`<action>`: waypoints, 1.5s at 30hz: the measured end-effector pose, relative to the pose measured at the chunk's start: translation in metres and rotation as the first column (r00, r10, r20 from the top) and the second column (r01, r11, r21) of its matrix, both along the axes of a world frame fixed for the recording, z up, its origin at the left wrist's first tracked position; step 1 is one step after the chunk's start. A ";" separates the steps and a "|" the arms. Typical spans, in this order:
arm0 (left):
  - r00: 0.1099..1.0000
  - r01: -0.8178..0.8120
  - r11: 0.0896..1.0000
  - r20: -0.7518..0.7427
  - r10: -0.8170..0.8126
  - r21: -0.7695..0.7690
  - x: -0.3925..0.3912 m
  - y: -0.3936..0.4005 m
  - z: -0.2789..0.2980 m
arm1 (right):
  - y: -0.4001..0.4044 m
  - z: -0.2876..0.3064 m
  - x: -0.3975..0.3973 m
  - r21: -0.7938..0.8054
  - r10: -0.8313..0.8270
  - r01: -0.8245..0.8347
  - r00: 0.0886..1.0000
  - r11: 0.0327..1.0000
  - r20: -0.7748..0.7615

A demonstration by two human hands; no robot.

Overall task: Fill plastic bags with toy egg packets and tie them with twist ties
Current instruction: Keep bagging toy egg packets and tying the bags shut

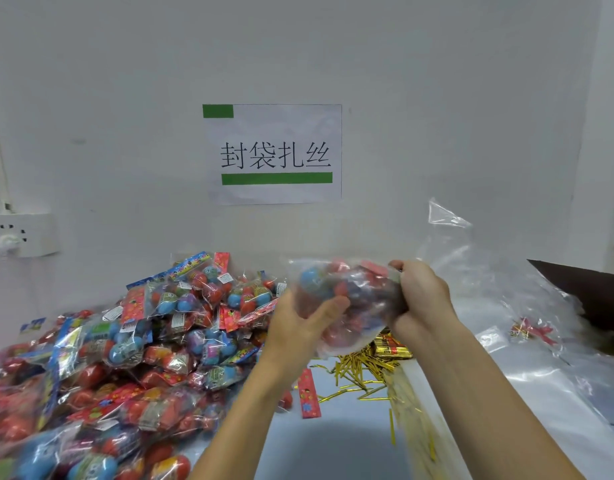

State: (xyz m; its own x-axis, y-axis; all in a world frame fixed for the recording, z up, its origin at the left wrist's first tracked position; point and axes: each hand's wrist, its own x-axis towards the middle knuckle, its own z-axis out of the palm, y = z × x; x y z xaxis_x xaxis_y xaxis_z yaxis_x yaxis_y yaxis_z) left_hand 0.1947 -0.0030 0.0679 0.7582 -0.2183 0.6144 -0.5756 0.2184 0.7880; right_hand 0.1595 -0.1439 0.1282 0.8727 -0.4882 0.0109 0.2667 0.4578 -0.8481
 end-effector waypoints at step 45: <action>0.812 0.578 0.593 -0.470 -0.347 0.561 0.000 0.059 0.017 | -0.008 -0.011 -0.014 -0.709 0.640 -0.557 0.744 0.433 -0.194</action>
